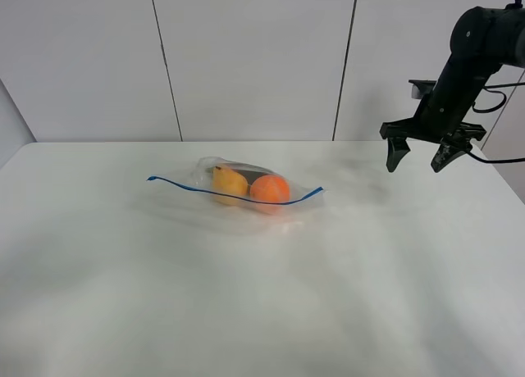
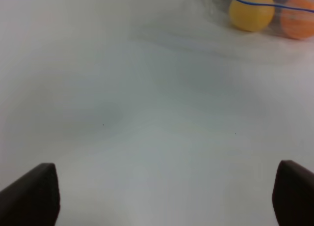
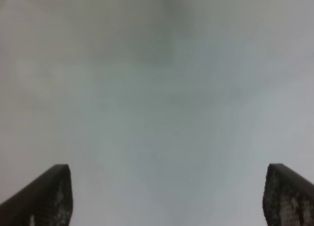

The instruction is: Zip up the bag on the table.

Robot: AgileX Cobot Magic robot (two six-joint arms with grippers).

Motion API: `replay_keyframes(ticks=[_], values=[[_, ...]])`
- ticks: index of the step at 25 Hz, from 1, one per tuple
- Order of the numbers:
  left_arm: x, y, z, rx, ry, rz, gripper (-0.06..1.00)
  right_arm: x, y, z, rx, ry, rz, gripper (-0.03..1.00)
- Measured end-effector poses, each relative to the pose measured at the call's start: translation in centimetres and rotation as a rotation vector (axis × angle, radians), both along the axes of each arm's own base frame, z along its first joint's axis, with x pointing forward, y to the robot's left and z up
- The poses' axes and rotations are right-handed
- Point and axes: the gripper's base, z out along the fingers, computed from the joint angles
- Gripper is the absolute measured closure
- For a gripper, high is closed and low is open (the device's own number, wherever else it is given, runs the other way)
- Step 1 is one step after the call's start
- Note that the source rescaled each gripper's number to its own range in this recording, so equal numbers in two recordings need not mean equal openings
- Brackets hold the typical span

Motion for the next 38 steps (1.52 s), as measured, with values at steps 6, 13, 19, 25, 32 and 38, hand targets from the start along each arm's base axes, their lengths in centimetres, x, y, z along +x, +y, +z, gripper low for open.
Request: replay_keyframes(ticks=[6,13,19,25,32,38], values=[[0.0,0.0,0.0,0.000,0.000,0.000,-0.06,-3.2,-0.1,0.9,0.000,0.031,-0.001,0.06],[0.0,0.0,0.0,0.000,0.000,0.000,-0.06,-12.2,-0.5,4.0,-0.039,0.041,0.009,0.06],[0.0,0.0,0.0,0.000,0.000,0.000,-0.06,-22.1,-0.6,5.4,-0.040,-0.013,0.012,0.06],[0.0,0.0,0.0,0.000,0.000,0.000,-0.06,-30.0,-0.7,4.8,-0.045,-0.241,0.021,0.06],[0.0,0.0,0.0,0.000,0.000,0.000,-0.06,-37.3,-0.8,4.2,-0.046,-0.591,0.012,0.06],[0.0,0.0,0.0,0.000,0.000,0.000,-0.06,-41.3,-0.8,5.1,-0.045,-0.871,0.004,0.06]])
